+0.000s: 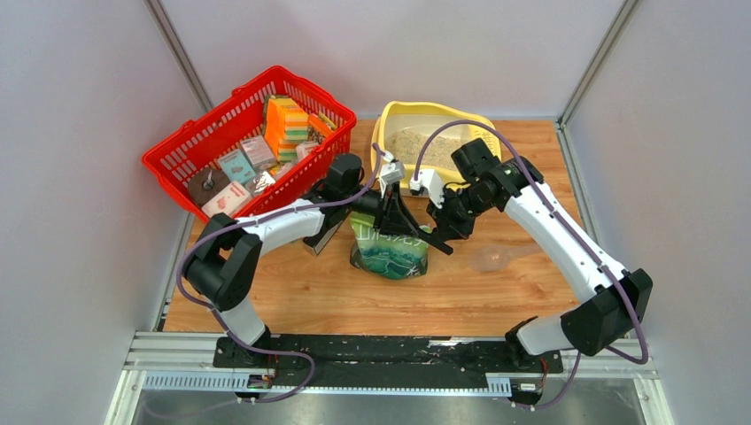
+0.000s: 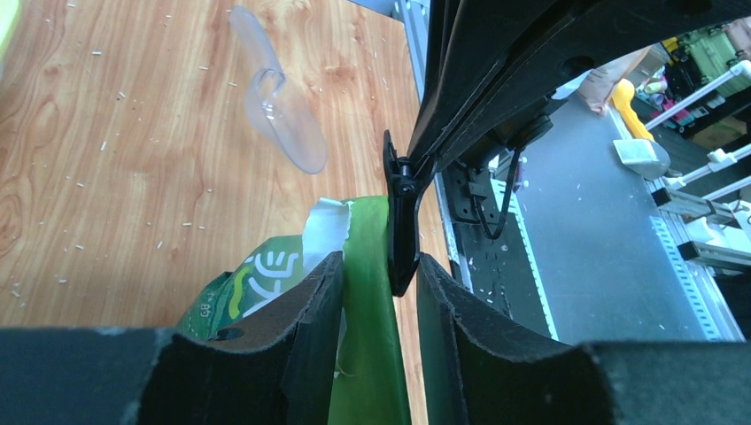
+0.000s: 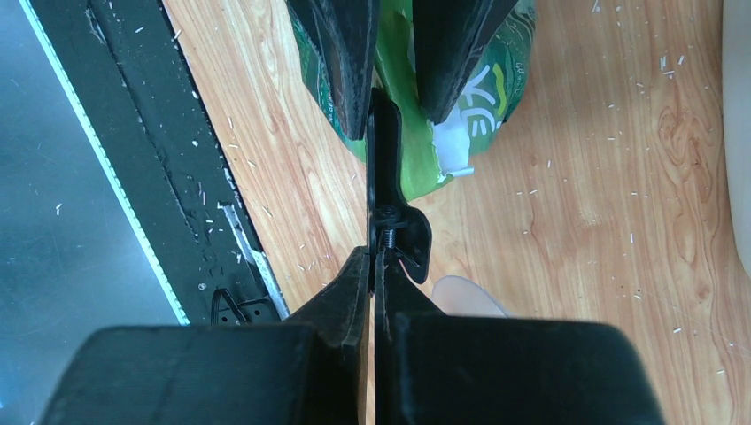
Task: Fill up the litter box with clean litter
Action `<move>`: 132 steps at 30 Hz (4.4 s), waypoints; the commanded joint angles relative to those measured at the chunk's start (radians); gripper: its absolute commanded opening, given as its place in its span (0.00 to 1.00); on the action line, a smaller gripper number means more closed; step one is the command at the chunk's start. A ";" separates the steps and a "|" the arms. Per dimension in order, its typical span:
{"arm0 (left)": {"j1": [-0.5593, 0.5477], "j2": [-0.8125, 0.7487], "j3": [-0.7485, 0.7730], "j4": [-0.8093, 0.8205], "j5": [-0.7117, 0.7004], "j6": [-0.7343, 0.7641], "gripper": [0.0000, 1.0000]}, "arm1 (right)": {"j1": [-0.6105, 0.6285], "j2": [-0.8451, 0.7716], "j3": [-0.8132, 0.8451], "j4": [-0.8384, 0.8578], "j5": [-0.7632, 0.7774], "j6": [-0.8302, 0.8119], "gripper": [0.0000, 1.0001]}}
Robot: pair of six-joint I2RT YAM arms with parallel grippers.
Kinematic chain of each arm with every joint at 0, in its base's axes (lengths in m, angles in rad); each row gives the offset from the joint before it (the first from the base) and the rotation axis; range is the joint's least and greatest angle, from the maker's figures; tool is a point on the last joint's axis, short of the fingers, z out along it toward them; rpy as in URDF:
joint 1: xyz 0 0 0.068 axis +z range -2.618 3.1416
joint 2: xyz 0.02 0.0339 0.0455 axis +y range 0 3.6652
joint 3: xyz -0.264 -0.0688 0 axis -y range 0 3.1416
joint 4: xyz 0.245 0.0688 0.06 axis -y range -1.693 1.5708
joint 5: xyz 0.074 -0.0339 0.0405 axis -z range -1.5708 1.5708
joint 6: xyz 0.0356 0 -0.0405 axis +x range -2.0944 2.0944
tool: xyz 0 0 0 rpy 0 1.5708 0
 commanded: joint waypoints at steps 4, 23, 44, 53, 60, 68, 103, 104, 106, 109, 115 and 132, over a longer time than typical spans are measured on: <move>-0.019 0.023 0.027 -0.036 0.013 0.067 0.28 | -0.001 0.019 0.039 0.070 -0.013 0.026 0.00; -0.016 0.017 0.030 -0.069 0.016 0.078 0.00 | -0.264 -0.045 -0.081 0.035 -0.390 0.046 0.78; -0.016 0.040 0.055 -0.075 0.029 0.062 0.00 | -0.244 0.062 -0.101 0.079 -0.456 0.020 0.56; -0.016 0.047 0.063 -0.079 0.018 0.056 0.01 | -0.228 0.079 -0.091 0.076 -0.458 0.012 0.39; -0.009 0.046 0.084 -0.150 0.013 0.096 0.33 | -0.228 0.074 -0.062 0.052 -0.418 -0.009 0.00; 0.042 0.006 0.135 -0.519 0.040 0.405 0.43 | -0.256 0.061 0.137 -0.174 -0.390 -0.164 0.00; 0.024 0.009 0.148 -0.427 0.013 0.369 0.35 | 0.014 -0.007 0.042 -0.025 0.084 -0.335 0.00; 0.024 0.005 0.154 -0.435 0.013 0.369 0.38 | 0.026 -0.002 0.050 -0.030 0.090 -0.335 0.00; 0.031 -0.017 0.156 -0.458 0.013 0.377 0.49 | 0.043 0.014 0.076 -0.040 0.095 -0.325 0.00; 0.057 -0.060 0.130 -0.475 0.017 0.378 0.53 | 0.058 0.041 0.109 -0.063 0.110 -0.318 0.00; 0.123 -0.149 0.069 -0.637 0.020 0.510 0.54 | 0.089 0.076 0.165 -0.085 0.154 -0.284 0.00; 0.133 -0.187 0.015 -0.656 -0.020 0.584 0.01 | 0.184 0.146 0.203 -0.073 0.150 -0.172 0.00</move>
